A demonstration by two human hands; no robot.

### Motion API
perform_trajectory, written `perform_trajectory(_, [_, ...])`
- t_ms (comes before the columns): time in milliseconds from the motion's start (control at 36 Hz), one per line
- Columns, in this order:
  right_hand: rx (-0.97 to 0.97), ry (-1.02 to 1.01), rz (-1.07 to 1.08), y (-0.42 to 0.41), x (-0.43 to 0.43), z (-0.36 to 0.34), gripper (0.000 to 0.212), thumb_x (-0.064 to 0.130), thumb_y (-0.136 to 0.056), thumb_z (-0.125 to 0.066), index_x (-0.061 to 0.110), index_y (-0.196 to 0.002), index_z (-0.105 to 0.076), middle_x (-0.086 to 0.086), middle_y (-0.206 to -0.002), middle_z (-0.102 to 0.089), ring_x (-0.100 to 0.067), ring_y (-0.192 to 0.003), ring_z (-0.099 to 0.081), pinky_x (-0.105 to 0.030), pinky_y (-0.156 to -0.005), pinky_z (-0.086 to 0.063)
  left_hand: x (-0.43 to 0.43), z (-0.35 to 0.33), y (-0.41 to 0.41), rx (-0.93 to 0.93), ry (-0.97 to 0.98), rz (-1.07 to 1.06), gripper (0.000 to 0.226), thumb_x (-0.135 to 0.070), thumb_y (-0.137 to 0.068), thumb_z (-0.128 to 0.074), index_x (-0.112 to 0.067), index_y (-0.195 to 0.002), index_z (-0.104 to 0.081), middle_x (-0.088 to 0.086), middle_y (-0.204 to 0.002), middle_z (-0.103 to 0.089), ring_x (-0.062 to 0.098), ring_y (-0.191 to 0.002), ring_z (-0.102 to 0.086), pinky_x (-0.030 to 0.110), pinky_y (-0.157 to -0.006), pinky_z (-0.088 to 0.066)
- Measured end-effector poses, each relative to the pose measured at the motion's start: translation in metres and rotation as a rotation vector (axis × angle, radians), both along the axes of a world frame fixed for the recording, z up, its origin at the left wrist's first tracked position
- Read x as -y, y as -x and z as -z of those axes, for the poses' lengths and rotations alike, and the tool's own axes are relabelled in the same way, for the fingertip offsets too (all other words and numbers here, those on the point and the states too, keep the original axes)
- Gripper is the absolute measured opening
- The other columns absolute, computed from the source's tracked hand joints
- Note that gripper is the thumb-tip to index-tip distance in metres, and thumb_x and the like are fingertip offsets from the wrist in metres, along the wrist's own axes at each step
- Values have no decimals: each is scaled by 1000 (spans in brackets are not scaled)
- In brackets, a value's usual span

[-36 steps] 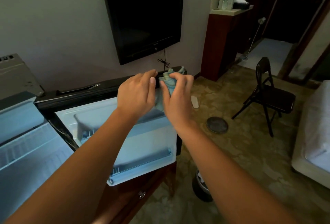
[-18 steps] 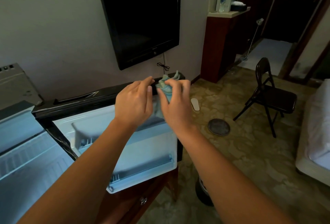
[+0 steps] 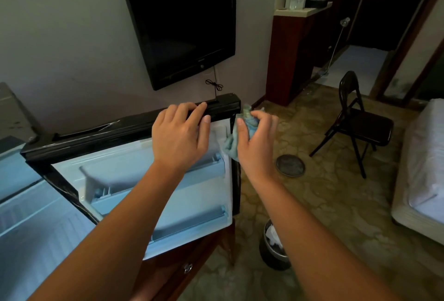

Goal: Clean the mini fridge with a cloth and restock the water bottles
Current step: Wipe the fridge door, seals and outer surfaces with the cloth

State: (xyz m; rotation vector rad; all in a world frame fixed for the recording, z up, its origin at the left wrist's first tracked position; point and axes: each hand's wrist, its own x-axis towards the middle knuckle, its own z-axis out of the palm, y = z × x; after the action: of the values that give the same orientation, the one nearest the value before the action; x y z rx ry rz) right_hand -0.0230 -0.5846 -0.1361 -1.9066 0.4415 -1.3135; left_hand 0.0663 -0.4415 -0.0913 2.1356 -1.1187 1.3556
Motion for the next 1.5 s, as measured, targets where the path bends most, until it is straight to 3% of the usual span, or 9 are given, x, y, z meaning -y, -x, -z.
perform_trajectory(111, [-4,-21,-18,4,-1,5,31,25,-101,-60,5,-121,-49,-10,-121,-44,-9,-98,-53,-5,-79,-44,2,7,2,15,-1,-29,33,-32,-103,-53,-13,-121,-73,8,-106,-70,28,-88,-62,40,-78,-45])
perform_trajectory(222, [73,46,-2,5,-2,-13,30,24,-99,-63,4,-118,-51,-10,-117,-46,5,-99,-50,-3,-81,-41,-1,12,6,3,11,-36,34,-31,-105,-49,-14,-125,-70,8,-110,-69,27,-94,-62,42,-85,-42])
perform_trajectory(417, [63,194,15,11,-4,-13,31,23,-97,-66,2,-116,-54,-14,-118,-46,-7,-102,-51,-4,-86,-43,-7,9,14,-47,15,-5,37,-30,-106,-44,-14,-127,-70,7,-111,-68,27,-97,-61,42,-85,-41])
perform_trajectory(583, [13,88,35,27,-9,2,28,26,-98,-63,10,-117,-50,-4,-121,-42,-1,-101,-49,-1,-78,-44,-14,6,21,-84,11,27,38,-31,-106,-42,-14,-127,-70,7,-111,-68,26,-99,-60,40,-87,-40])
perform_trajectory(778, [8,208,18,45,-20,-9,29,31,-98,-63,18,-117,-45,5,-119,-37,-8,-105,-53,-9,-84,-47,-22,9,36,-136,22,44,37,-31,-106,-44,-15,-129,-69,5,-114,-67,24,-104,-58,39,-90,-39])
perform_trajectory(944, [-65,164,56,63,-23,-7,30,30,-96,-67,18,-115,-47,5,-115,-39,8,-96,-44,3,-79,-37,-26,12,46,-138,51,71,36,-31,-106,-45,-17,-127,-70,4,-114,-68,24,-105,-59,40,-91,-39])
perform_trajectory(1167, [-92,150,54,79,-37,-18,28,33,-97,-64,21,-115,-48,9,-115,-40,12,-98,-45,2,-79,-37,-31,7,56,-169,45,62,37,-31,-107,-42,-16,-126,-70,5,-113,-68,25,-105,-58,40,-92,-38])
perform_trajectory(1361, [-130,144,71,80,-40,-21,28,32,-96,-66,20,-114,-47,7,-115,-43,1,-97,-45,0,-73,-39,-33,3,62,-223,36,53,38,-31,-106,-42,-15,-126,-70,5,-113,-68,25,-107,-58,41,-93,-38])
perform_trajectory(1500, [-183,173,61,77,-33,-14,29,34,-96,-66,25,-112,-44,10,-114,-40,-7,-98,-51,-14,-73,-46,-28,3,61,-238,37,34,39,-32,-106,-41,-15,-126,-70,5,-113,-68,25,-108,-57,40,-94,-37])
